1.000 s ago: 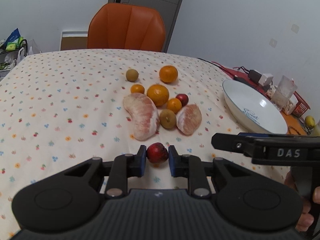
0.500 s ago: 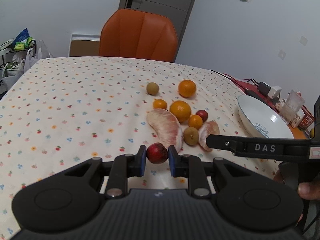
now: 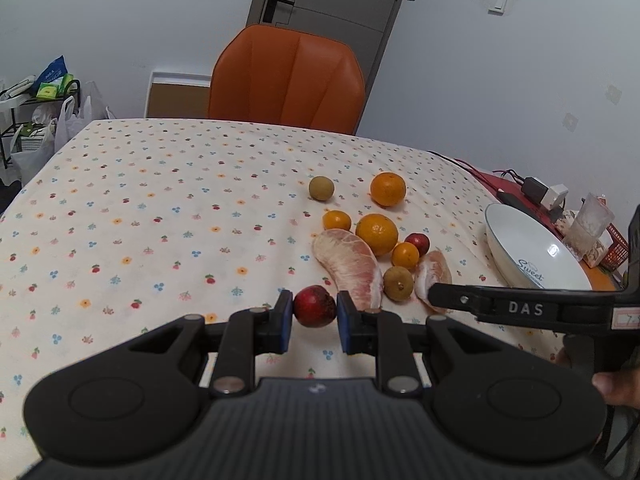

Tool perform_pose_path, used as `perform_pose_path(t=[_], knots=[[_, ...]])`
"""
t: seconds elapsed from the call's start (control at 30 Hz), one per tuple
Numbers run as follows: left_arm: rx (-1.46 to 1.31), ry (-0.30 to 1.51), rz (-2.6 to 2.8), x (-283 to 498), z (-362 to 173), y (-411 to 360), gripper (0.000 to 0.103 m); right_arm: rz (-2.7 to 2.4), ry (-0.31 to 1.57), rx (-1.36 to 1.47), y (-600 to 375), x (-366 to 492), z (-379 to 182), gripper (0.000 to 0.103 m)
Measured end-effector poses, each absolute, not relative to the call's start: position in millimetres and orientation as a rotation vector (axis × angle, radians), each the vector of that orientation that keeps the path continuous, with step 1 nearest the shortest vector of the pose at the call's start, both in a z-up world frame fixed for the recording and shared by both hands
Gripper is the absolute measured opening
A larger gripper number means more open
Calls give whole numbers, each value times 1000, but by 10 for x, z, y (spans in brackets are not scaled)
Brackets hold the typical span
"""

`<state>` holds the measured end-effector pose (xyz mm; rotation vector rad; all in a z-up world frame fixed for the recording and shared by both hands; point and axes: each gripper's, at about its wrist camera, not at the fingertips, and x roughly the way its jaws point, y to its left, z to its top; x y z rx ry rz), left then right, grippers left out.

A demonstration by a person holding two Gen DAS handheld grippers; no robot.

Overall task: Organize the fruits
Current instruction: 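Grasp the peeled pomelo segment with the right tool while the left tool holds the plum, then carry the plum and pomelo segment in both tools over the white plate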

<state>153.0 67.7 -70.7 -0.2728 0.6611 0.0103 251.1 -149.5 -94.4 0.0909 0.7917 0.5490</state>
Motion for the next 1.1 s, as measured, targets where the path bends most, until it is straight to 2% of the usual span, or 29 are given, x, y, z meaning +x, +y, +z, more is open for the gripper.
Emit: perform_pose_path(t=[0.2,0.93,0.97,1.0,1.1], knots=[[-282,658,6,1510,-719,677,21,517,801,87,-1617,2449,-922,38],[-305,651,36,1517,-727,894,22,512,785,58,-1344,2690,-939,45],[-303,650,35,1515,-719,895,22,514,784,58,-1340,2696,-941,44],[-300,650,35,1510,-711,894,22,513,784,67,-1349,2701,-943,38],[-299,648,29,1495,-691,896,21,512,792,112,-1407,2705,-943,35]])
